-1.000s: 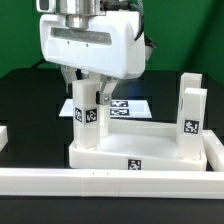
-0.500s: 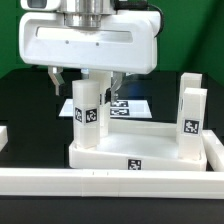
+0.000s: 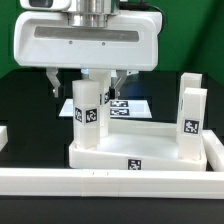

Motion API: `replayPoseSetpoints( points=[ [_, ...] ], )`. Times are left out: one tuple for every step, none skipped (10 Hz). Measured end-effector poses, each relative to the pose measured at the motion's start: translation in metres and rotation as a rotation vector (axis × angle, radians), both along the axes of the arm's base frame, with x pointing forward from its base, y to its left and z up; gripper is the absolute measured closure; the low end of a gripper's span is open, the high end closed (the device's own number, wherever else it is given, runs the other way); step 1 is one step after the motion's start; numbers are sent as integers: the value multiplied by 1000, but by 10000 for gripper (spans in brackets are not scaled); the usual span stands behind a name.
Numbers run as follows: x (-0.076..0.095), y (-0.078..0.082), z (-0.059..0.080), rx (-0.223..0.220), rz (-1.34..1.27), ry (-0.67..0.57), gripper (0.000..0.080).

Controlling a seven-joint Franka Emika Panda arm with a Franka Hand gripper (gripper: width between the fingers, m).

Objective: Assemble desk

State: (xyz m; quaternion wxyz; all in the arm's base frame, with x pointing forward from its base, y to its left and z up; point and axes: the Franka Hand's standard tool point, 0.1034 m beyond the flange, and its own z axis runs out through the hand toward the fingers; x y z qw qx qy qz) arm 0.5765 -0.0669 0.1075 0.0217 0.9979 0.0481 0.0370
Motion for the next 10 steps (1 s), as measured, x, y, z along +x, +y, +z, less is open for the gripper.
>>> replayPoseSetpoints(
  points=[
    [0, -1, 0, -13, 106, 6, 151],
    [0, -2, 0, -20, 177, 10, 151],
    [0, -2, 0, -23, 207, 11, 151],
    [-1, -2, 0, -30, 258, 15, 151],
    [-1, -3, 0, -40, 302, 20, 151],
    [-1, -4, 0, -44, 337, 23, 151],
    [-1, -4, 0, -43, 328, 22, 241],
    [-1, -5, 0, -43, 328, 22, 414],
    [-1, -4, 0, -42, 321, 22, 414],
    [-1, -4, -1, -39, 292, 22, 506]
  ],
)
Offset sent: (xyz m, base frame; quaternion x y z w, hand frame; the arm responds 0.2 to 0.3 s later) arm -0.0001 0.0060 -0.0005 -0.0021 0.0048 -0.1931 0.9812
